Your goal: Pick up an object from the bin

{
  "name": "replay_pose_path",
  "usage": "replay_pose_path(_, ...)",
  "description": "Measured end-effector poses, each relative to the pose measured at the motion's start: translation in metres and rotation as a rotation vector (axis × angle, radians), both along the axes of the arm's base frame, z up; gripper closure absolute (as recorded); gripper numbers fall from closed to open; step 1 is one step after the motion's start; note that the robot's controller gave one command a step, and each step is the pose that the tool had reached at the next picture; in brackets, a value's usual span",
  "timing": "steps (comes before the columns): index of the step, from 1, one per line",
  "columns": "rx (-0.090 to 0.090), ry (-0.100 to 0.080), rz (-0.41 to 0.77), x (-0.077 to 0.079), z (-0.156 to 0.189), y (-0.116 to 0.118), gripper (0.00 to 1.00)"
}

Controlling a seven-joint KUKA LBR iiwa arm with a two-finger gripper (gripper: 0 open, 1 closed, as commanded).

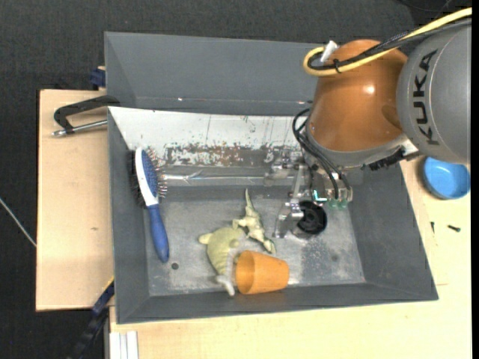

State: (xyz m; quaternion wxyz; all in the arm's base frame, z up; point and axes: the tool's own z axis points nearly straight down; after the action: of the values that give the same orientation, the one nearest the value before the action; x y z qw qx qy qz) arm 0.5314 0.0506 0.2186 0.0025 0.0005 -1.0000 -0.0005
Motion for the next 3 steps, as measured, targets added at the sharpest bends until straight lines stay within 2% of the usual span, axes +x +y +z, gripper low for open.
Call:
replay_pose_path(1,-0.001,-0.004,0.280,0.015,-0.146,0.079,0.00)
replay_pose_path(2,0.001,-0.011,0.666,0.002,-0.117,0.077,0.00)
replay_pose_path(3,0.003,-0.012,0.960,-0.002,-0.118,0.090,0.00)
